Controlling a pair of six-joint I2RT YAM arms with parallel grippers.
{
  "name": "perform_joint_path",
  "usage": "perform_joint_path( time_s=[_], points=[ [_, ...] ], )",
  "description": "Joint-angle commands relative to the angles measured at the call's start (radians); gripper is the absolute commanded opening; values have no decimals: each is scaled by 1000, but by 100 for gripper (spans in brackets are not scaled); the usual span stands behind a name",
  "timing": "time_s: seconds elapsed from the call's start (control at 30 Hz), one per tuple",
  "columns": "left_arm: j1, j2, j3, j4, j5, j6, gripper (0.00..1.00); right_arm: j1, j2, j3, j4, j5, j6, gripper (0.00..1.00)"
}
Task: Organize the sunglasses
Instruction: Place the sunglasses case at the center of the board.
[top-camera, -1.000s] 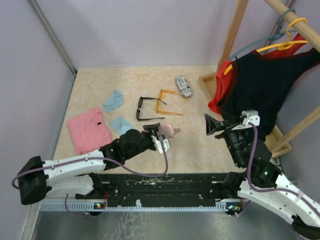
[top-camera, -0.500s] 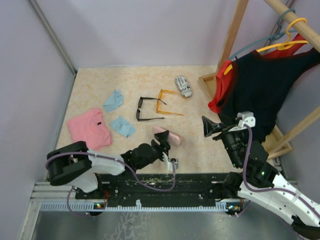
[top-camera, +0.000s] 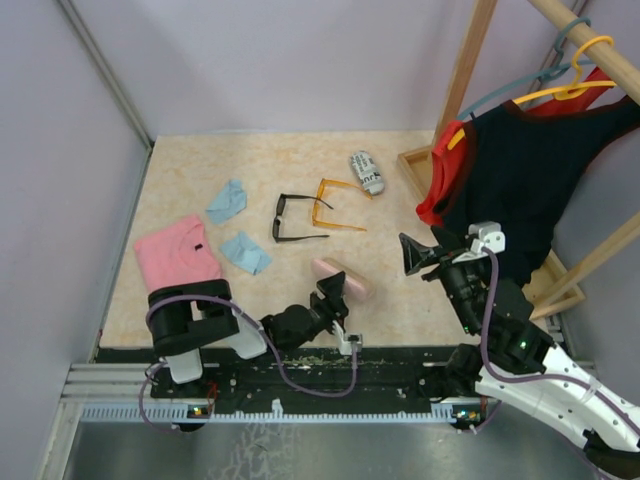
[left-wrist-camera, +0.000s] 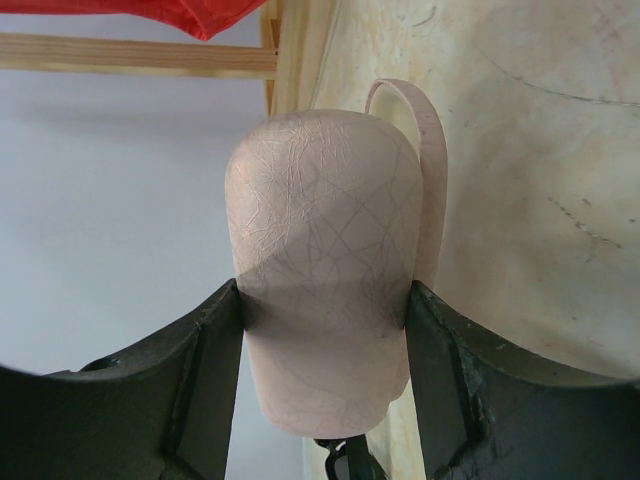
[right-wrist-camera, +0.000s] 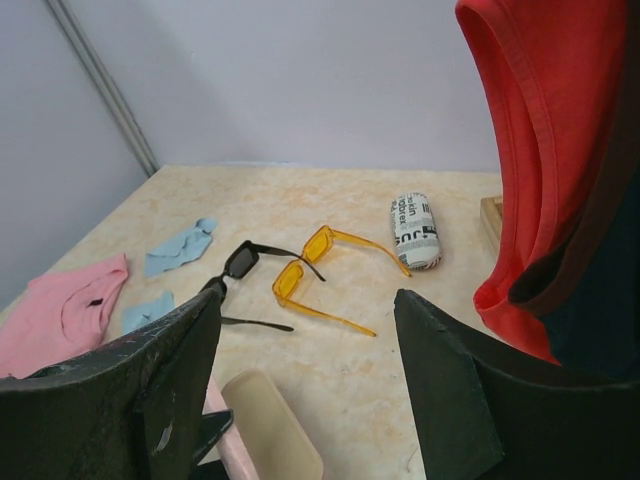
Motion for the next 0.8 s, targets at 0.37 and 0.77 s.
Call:
perform_joint_path(
  time_s=[0.37, 0.77],
  points=[
    [-55, 115, -20, 93, -80, 60, 36, 7, 30, 15, 24, -50, -9, 70],
    [-98, 143, -56, 137, -148, 33, 72, 6, 44, 31, -15, -70, 1, 70]
  ],
)
